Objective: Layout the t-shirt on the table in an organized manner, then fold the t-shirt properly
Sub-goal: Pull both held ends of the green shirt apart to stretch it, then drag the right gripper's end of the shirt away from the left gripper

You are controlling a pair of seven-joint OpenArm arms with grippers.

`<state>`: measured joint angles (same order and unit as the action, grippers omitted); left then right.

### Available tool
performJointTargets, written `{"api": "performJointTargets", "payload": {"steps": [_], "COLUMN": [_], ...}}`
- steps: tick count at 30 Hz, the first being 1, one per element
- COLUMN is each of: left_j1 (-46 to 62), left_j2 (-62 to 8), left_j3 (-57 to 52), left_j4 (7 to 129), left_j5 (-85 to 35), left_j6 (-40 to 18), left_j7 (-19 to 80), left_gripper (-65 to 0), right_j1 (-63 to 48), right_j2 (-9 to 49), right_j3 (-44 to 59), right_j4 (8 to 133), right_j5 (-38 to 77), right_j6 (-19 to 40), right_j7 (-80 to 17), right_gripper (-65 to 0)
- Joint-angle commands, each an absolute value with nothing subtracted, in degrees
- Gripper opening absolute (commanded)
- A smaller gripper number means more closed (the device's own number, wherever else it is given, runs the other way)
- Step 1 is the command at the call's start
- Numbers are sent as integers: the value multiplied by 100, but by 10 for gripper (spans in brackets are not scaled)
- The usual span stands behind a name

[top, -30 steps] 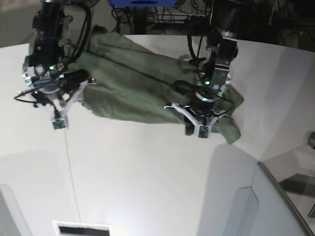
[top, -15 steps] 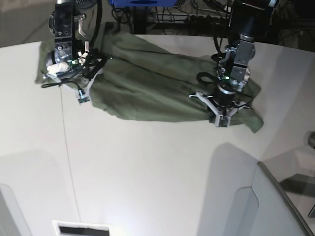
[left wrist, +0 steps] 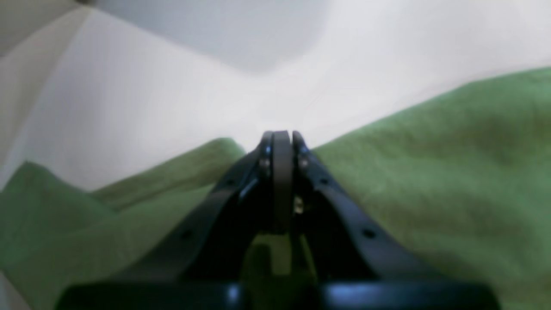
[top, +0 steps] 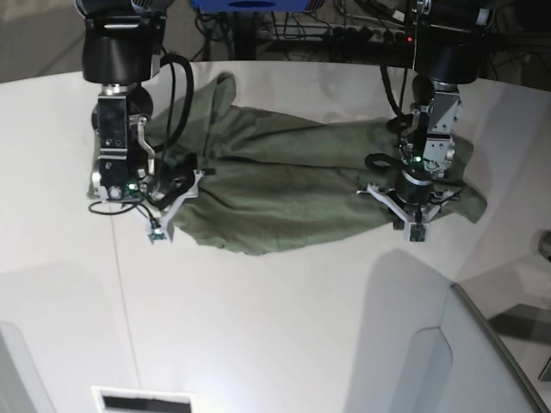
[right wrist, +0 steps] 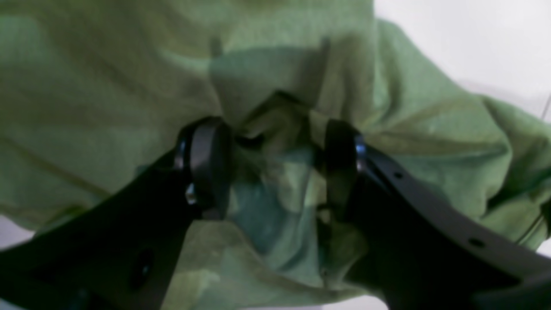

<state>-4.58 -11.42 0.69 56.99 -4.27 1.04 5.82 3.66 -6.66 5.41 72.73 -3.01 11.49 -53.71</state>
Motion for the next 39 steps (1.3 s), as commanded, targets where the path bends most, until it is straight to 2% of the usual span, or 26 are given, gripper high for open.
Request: {"api": "performJointTargets", "payload": {"steps": [1, 6, 9, 15, 20, 30, 32, 34, 38, 39], "left_j1": [-497, -286, -180, 75, 127, 251, 242, 242, 242, 242], "left_j2": [-1191, -1191, -1182, -1174, -1209, -1218, -1209, -1209, -1218, -1218], "left_j3": [22, -4, 22, 4, -13, -13, -13, -13, -13, -13], "left_j4": [5886, 6360, 6712, 7275, 7187, 7108, 7108, 7108, 7108, 7108], "left_j5": [-391, -444, -444, -444, -453, -453, -453, -453, -453, -453], "left_j6": [119, 119, 119, 119, 119, 119, 119, 119, 119, 119], "left_j7": [479, 505, 514, 523, 523, 523, 523, 523, 523, 523], "left_gripper": [-650, -650, -650, -650, -650, -650, -650, -650, -650, -650], "right_j1": [127, -602, -426, 321, 901, 998, 998, 998, 1007, 1042], "right_j2": [-637, -585, -391, -330, -347, -444, -453, -462, -462, -462], "right_j3": [541, -22, -356, -400, -400, -391, -391, -391, -391, -391], "right_j4": [7538, 9604, 9974, 9851, 8725, 7591, 7495, 7495, 7495, 7512], "right_j5": [-409, -418, -426, -435, -418, -409, -409, -409, -409, -409], "right_j6": [1086, 1059, 1051, 1042, 1042, 1051, 1051, 1051, 1051, 1051], "right_j7": [-5771, -5859, -5974, -6299, -6457, -5771, -5648, -5640, -5657, -5666], "right_gripper": [-324, -317, -315, -309, -188, -191, -240, -326, -605, -650]}}
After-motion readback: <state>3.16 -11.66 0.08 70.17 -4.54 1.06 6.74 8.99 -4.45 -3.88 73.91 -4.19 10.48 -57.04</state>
